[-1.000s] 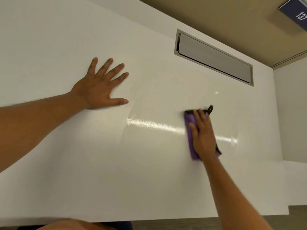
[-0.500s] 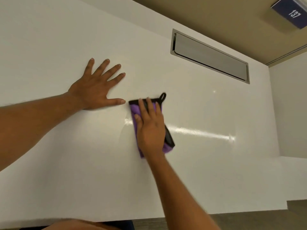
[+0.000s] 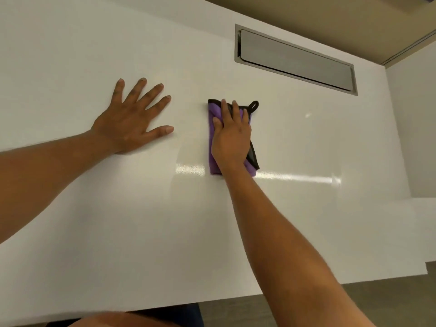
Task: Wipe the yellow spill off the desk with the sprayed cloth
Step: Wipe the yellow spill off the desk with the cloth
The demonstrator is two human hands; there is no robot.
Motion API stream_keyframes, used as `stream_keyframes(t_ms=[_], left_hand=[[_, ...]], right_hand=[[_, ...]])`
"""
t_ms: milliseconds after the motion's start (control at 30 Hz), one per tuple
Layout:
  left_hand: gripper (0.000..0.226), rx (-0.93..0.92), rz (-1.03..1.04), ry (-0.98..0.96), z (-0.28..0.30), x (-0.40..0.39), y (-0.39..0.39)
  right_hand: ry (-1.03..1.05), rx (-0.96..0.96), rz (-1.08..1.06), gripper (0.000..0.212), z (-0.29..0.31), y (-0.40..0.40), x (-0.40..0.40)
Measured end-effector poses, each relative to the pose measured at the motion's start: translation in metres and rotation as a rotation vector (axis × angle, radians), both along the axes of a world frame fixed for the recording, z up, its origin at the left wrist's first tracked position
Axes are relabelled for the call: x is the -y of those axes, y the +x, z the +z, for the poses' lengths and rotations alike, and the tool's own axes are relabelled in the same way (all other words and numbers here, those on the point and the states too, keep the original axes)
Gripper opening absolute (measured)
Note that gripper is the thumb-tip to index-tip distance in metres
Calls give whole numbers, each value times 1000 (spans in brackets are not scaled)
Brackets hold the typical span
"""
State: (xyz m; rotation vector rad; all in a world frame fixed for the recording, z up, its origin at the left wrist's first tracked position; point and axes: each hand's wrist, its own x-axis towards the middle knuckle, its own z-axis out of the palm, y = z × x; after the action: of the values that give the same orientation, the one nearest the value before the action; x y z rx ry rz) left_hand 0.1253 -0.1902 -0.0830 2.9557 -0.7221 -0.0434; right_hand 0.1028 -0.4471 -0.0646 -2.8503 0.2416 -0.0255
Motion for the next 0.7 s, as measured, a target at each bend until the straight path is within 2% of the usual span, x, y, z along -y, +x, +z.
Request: stream_keyframes(t_ms=[67,167,267,367,467,567,700], left_hand=[[83,36,-15,16,1,1,-3],[75,116,-25,57,-2,0,-7],[76,36,10,20,5,1,-3],[76,94,-14,30,-2,-2,-5],[82,52,-1,26,-2,-3,-5],[83,29,10,19,-3,-3,-1],[83,9,13,21,-6,-3,-3]], right_hand=[[-51,-10,17,52,1,19,-7],[-97,-7,157,52,1,-6,-27],[-83,-34,264,52,0,-72,-46],[-12,-26,307,50,-1,-162,-55],[-23,-48,350,51,-2,-228,-38],[-53,-50,299,51,-1,-221,11],[-14,-42,-9,49,4,-137,87]])
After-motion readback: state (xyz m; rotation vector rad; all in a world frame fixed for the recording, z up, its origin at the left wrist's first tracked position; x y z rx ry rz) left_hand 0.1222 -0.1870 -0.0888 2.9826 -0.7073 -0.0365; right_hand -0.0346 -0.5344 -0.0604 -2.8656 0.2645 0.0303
